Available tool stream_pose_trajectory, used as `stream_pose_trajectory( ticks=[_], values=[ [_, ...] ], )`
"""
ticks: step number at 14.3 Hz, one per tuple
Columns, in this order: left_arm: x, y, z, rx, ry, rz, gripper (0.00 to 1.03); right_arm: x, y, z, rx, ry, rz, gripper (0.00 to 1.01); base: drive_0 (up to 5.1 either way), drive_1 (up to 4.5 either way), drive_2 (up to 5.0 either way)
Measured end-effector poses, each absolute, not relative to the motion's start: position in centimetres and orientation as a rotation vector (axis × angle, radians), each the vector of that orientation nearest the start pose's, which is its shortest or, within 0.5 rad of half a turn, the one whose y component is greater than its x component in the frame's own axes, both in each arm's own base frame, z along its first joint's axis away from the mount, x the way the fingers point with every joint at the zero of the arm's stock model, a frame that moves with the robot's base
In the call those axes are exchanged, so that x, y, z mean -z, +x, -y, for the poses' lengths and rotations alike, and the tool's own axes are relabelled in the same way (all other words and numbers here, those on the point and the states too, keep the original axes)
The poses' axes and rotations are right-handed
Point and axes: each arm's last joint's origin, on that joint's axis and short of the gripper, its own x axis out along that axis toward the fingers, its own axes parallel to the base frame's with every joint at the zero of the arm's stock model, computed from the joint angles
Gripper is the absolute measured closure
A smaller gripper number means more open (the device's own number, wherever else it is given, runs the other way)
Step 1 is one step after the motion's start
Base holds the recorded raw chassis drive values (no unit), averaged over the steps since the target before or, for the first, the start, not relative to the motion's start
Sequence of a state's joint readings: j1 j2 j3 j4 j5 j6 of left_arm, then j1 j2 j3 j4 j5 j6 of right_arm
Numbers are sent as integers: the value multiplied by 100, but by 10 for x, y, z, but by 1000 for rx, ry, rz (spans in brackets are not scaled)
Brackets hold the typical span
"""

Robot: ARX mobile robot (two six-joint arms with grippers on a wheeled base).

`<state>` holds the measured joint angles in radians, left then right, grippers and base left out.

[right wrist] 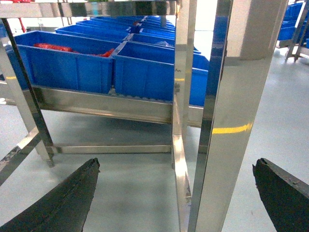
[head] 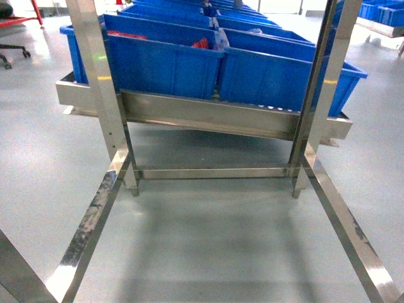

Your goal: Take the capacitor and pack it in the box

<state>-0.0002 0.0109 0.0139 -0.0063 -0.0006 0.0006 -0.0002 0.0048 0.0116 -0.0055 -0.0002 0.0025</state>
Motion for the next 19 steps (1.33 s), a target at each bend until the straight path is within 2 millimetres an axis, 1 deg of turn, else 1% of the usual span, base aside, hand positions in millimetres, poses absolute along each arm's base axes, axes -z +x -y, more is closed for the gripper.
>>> stream_pose_trajectory(
  ticks=[19],
  values=[
    [-167, 98, 0, 0, 1, -4, 5, -167, 97, 0, 0, 2, 1, 3, 0, 0, 0]
  ],
)
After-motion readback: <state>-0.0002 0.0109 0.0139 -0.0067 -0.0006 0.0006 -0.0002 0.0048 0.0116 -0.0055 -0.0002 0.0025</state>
